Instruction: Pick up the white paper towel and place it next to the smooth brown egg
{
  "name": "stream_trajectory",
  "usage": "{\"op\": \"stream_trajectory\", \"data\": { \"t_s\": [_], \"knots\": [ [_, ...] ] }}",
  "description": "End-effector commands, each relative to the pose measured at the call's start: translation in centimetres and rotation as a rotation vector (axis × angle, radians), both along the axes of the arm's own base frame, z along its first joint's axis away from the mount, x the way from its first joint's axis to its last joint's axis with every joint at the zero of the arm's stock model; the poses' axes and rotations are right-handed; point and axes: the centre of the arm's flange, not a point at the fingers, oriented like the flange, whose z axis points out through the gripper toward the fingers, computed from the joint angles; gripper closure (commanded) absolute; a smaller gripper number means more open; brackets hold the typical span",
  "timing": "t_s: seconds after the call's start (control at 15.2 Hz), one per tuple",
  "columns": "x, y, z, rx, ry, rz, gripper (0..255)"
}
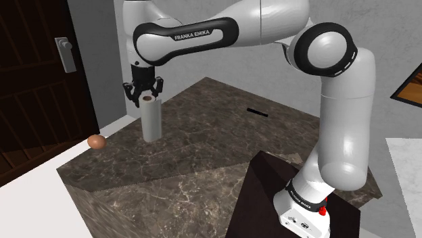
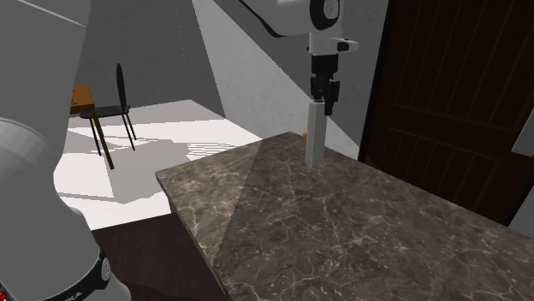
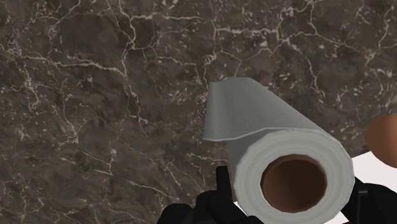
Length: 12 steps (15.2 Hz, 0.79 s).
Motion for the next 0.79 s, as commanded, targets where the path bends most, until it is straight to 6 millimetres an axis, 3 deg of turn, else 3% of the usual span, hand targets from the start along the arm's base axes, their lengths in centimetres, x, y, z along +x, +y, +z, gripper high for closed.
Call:
{"op": "stream_trajectory", "data": {
  "t_s": [0.0, 0.26, 0.33, 0.66, 0.73],
  "knots": [
    [0.0, 0.0, -0.1, 0.000, -0.001, 0.000, 255],
    [0.0, 0.0, -0.1, 0.000, -0.001, 0.000, 255],
    [0.0, 0.0, -0.1, 0.000, -0.001, 0.000, 0],
    [0.0, 0.0, -0.1, 0.000, -0.001, 0.000, 0],
    [0.0, 0.1, 1.2, 0.000, -0.001, 0.000, 0]
  ]
}}
